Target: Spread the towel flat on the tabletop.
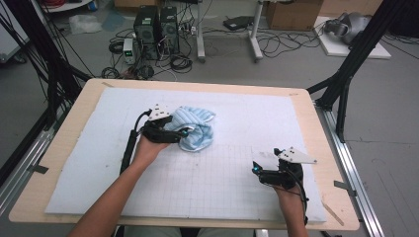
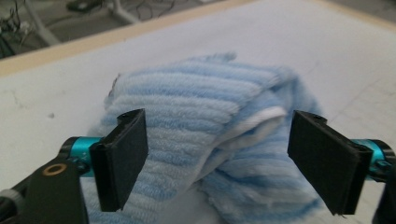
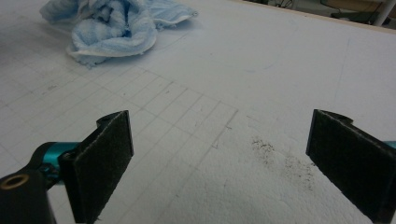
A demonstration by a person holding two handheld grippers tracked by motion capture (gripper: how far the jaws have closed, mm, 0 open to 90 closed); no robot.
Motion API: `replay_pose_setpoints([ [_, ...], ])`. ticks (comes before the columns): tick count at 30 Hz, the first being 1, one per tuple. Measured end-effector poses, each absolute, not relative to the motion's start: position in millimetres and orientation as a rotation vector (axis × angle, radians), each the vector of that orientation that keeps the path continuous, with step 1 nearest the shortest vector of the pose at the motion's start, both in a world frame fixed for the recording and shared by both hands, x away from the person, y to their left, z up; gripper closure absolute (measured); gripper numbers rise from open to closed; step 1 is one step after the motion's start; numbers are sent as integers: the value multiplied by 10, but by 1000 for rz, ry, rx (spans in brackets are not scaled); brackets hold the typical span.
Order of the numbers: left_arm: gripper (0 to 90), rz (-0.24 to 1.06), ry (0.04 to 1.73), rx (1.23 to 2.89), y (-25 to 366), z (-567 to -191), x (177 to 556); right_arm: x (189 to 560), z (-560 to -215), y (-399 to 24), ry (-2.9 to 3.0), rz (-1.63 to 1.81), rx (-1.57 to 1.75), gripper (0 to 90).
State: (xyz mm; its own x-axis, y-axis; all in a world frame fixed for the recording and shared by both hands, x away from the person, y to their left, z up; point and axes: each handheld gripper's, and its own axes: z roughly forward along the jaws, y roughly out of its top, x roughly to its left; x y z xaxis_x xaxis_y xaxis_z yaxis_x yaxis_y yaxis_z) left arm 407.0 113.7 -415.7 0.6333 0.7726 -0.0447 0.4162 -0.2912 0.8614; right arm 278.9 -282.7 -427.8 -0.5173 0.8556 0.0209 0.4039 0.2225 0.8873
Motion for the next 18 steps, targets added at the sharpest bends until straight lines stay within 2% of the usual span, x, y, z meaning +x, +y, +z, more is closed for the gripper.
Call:
replay_pose_setpoints([
  [6, 199, 535, 957, 2026, 935, -4295, 4194, 2797, -4287, -2836, 2024, 1245, 1162, 64],
  [7, 229, 601, 926, 2081, 900, -4322, 4188, 2796, -4286, -2833, 2024, 1244, 1163, 64],
  [8, 300, 630, 880, 2119, 887, -4339, 4181, 2796, -4286, -2833, 2024, 1244, 1160, 64],
  [9, 412, 635, 847, 2146, 887, -4351, 4180, 2796, -4286, -2834, 2026, 1243, 1158, 64],
  [12, 616, 604, 853, 2136, 930, -4327, 4183, 2794, -4284, -2836, 2027, 1240, 1158, 64],
  [13, 674, 544, 855, 2115, 1007, -4294, 4190, 2793, -4284, -2838, 2027, 1240, 1158, 64],
  [15, 727, 512, 858, 2100, 1042, -4278, 4184, 2795, -4284, -2843, 2028, 1239, 1160, 64],
  [18, 741, 432, 834, 2059, 1120, -4236, 4103, 2805, -4289, -2856, 2021, 1239, 1171, 64],
])
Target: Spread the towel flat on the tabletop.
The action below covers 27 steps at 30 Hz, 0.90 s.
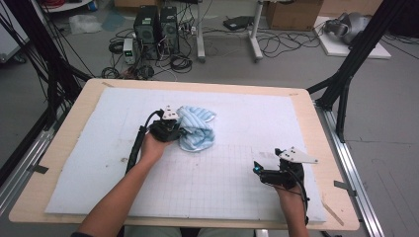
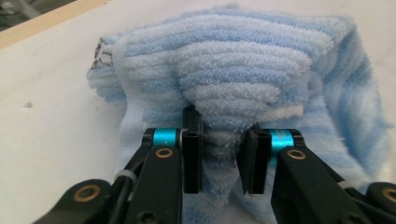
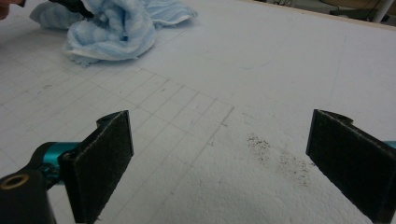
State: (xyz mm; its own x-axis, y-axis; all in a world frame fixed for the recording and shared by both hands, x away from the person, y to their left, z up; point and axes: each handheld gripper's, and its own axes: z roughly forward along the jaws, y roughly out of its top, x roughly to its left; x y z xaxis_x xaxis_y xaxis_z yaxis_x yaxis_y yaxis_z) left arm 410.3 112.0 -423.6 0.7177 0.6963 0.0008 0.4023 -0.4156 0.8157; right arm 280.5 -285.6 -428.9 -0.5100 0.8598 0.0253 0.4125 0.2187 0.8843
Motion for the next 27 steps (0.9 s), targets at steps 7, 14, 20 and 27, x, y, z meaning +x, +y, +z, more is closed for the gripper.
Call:
replay_pose_setpoints([
  [7, 751, 317, 727, 1990, 1195, -4212, 3785, 2785, -4286, -2849, 2017, 1244, 1178, 64],
  [14, 751, 228, 639, 1921, 1179, -4114, 3532, 2781, -4282, -2842, 2023, 1240, 1172, 64],
  [20, 751, 128, 584, 1889, 1170, -4132, 3416, 2782, -4286, -2848, 2022, 1239, 1174, 64],
  [27, 747, 118, 622, 1875, 1304, -4179, 3411, 2776, -4288, -2863, 2015, 1239, 1179, 64],
])
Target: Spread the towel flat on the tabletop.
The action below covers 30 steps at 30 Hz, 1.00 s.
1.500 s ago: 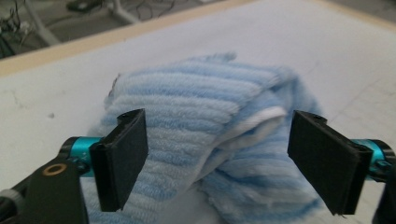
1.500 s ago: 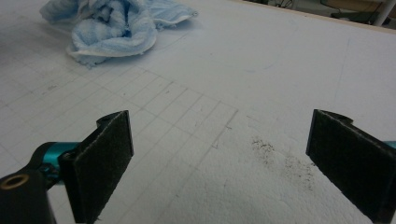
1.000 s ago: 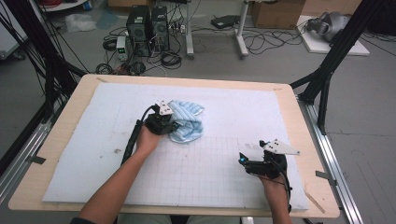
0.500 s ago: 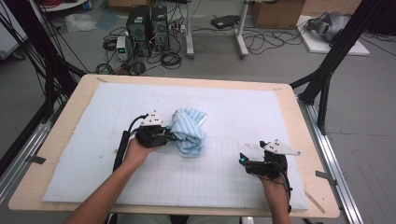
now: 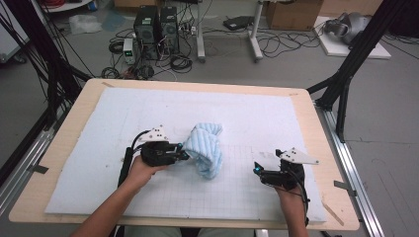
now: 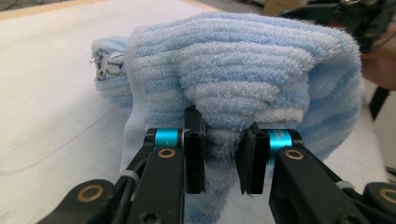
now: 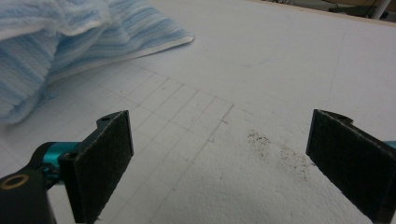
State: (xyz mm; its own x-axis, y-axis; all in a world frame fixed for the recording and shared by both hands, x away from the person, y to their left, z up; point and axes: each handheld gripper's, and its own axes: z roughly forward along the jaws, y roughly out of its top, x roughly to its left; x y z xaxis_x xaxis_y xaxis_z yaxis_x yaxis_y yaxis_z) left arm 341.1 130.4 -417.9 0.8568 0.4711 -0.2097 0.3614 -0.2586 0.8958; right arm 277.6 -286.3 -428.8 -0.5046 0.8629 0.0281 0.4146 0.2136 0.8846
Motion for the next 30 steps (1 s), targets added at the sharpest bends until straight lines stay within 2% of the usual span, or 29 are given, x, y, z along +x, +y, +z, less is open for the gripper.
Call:
replay_pose_setpoints([
  [3, 736, 186, 718, 1907, 1440, -4238, 3486, 2768, -4283, -2867, 2015, 1238, 1186, 64],
  [7, 673, 233, 796, 1911, 1539, -4267, 3531, 2781, -4295, -2870, 2017, 1237, 1189, 64],
  [9, 579, 319, 878, 1891, 1632, -4248, 3552, 2789, -4300, -2870, 2019, 1236, 1189, 64],
  [11, 419, 387, 926, 1862, 1683, -4200, 3552, 2792, -4303, -2869, 2022, 1235, 1193, 64],
  [15, 338, 438, 910, 1833, 1730, -4062, 3524, 2794, -4306, -2863, 2027, 1230, 1194, 64],
  [18, 325, 435, 871, 1814, 1702, -3990, 3487, 2799, -4306, -2858, 2026, 1229, 1189, 64],
  [21, 332, 363, 790, 1785, 1558, -3862, 3466, 2800, -4307, -2846, 2031, 1227, 1192, 64],
  [30, 333, 381, 720, 1841, 1125, -3621, 3632, 2808, -4305, -2838, 2031, 1230, 1193, 64],
])
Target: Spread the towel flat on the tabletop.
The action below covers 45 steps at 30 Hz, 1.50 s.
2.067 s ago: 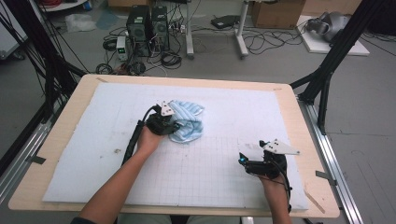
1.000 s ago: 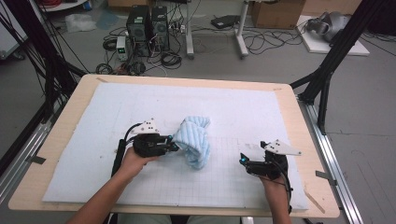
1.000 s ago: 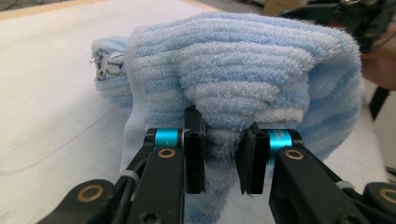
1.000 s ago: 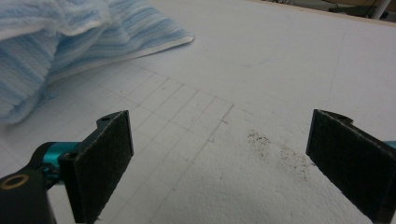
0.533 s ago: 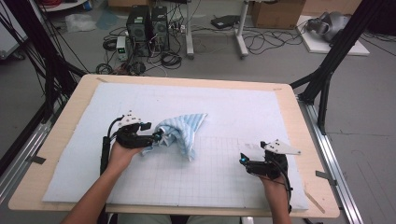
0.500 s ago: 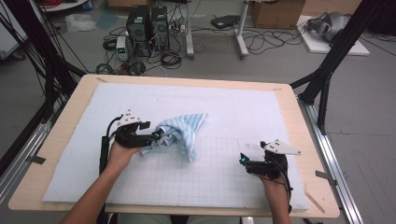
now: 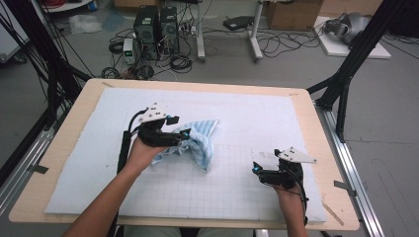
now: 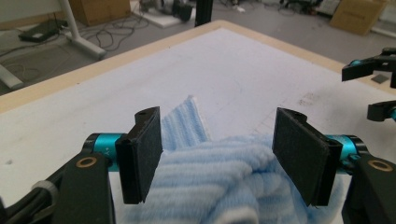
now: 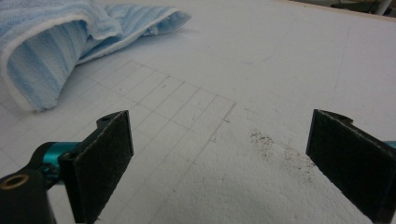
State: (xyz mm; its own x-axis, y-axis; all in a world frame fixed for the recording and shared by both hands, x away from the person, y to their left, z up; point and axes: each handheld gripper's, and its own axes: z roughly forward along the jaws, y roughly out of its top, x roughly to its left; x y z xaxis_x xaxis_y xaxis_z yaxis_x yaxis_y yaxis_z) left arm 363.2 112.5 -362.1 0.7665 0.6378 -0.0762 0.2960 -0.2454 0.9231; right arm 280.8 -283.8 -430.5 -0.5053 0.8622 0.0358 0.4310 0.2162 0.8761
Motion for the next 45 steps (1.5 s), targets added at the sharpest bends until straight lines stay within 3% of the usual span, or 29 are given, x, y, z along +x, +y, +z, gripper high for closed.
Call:
replay_pose_setpoints([
  [7, 361, 287, 732, 2034, 769, -3859, 3825, 2803, -4307, -2854, 2028, 1234, 1186, 64],
  [8, 497, 283, 727, 2062, 761, -3911, 3839, 2794, -4306, -2859, 2028, 1236, 1193, 64],
  [12, 738, 247, 751, 2119, 864, -4063, 3856, 2778, -4304, -2879, 2024, 1234, 1196, 64],
  [18, 792, 217, 768, 2039, 1160, -4033, 3775, 2771, -4304, -2900, 2017, 1232, 1194, 64],
  [24, 790, 252, 819, 1952, 1628, -3941, 3705, 2775, -4303, -2869, 2024, 1233, 1200, 64],
  [35, 760, 242, 936, 1894, 2374, -4100, 3580, 2796, -4319, -2863, 2025, 1232, 1205, 64],
  [38, 680, 272, 972, 1871, 2435, -4073, 3578, 2800, -4319, -2852, 2032, 1228, 1201, 64],
  [39, 575, 283, 979, 1864, 2433, -4058, 3575, 2803, -4317, -2847, 2030, 1231, 1196, 64],
  [40, 575, 302, 987, 1855, 2422, -4042, 3573, 2803, -4317, -2847, 2030, 1231, 1196, 64],
  [43, 403, 356, 998, 1825, 2384, -3965, 3553, 2811, -4319, -2845, 2028, 1230, 1202, 64],
  [45, 395, 364, 975, 1803, 2340, -3900, 3539, 2816, -4320, -2843, 2026, 1232, 1205, 64],
])
